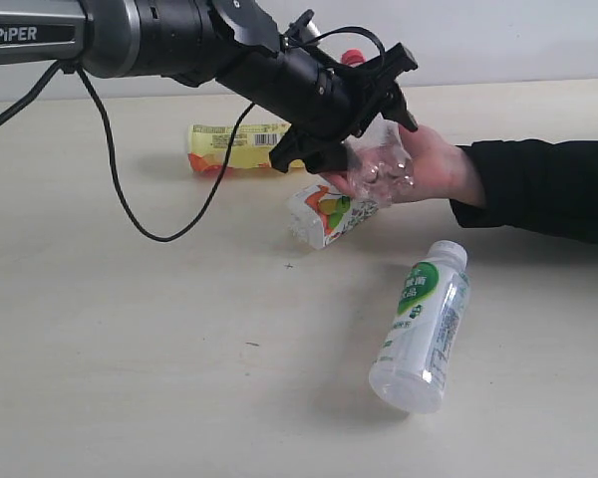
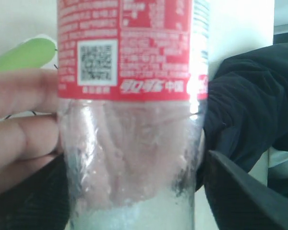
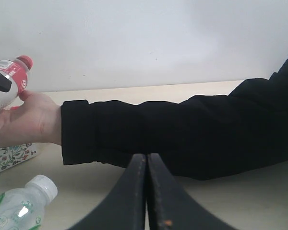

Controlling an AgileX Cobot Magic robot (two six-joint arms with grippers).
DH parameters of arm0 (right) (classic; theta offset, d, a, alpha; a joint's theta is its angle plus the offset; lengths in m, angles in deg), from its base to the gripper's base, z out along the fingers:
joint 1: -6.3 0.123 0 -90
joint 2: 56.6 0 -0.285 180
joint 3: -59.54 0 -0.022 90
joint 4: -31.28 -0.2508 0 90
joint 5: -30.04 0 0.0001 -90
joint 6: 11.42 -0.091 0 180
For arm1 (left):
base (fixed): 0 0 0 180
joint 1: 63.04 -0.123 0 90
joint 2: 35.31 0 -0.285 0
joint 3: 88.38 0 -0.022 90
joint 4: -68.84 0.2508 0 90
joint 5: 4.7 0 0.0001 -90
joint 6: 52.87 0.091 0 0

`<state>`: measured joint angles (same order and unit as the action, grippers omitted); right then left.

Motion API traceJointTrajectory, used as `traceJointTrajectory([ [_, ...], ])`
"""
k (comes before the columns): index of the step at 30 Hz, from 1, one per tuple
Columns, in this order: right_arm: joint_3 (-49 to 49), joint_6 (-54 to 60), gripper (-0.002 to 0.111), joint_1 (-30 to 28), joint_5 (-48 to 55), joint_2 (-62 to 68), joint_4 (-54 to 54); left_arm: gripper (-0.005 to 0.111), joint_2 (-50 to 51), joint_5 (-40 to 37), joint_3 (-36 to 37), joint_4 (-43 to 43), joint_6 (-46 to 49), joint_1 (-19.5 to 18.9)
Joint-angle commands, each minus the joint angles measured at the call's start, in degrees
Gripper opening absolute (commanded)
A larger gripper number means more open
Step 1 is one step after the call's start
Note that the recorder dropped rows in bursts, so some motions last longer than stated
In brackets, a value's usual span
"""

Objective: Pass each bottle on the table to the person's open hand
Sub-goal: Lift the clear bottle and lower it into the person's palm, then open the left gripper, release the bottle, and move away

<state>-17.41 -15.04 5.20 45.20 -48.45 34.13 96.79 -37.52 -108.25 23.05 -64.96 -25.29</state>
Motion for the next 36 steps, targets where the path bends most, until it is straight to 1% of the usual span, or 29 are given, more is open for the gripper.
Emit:
traceJointTrajectory([
  [1,-0.3,-0.1,0.0,-0.3,-0.7,-0.4,0.1,0.075,0.1,0.9,-0.5,-0.2,0.5,-0.1],
  [12,-0.3,-0.1,0.0,-0.3,-0.7,-0.4,0.1,0.076,-2.8,-0.8,-0.5,0.6,1.3,-0.1],
  [15,-0.3,-0.1,0.0,-0.3,-0.7,-0.4,0.1,0.076,-4.0,-2.4,-0.5,1.2,1.4,-0.1],
  [25,-0.3,-0.1,0.0,-0.3,-0.7,-0.4,0.1,0.076,-6.1,-10.5,-0.5,6.7,1.8,-0.1],
  [29,-0.3,-0.1,0.0,-0.3,-0.7,-0.4,0.1,0.076,-7.9,-13.5,-0.5,8.6,6.5,-0.1],
  [30,-0.3,-0.1,0.0,-0.3,-0.7,-0.4,0.1,0.076,-9.1,-15.5,-0.5,10.3,8.5,-0.1],
  [33,-0.3,-0.1,0.0,-0.3,-0.3,-0.4,0.1,0.075,-11.8,-20.7,-0.5,16.2,10.0,-0.1],
  [35,-0.3,-0.1,0.0,-0.3,-0.3,-0.4,0.1,0.069,-13.9,-25.0,-0.5,20.0,10.6,0.5],
  [36,-0.3,-0.1,0.0,-0.3,-0.3,-0.4,0.1,0.06,-15.4,-26.9,-0.4,23.0,10.9,1.5],
])
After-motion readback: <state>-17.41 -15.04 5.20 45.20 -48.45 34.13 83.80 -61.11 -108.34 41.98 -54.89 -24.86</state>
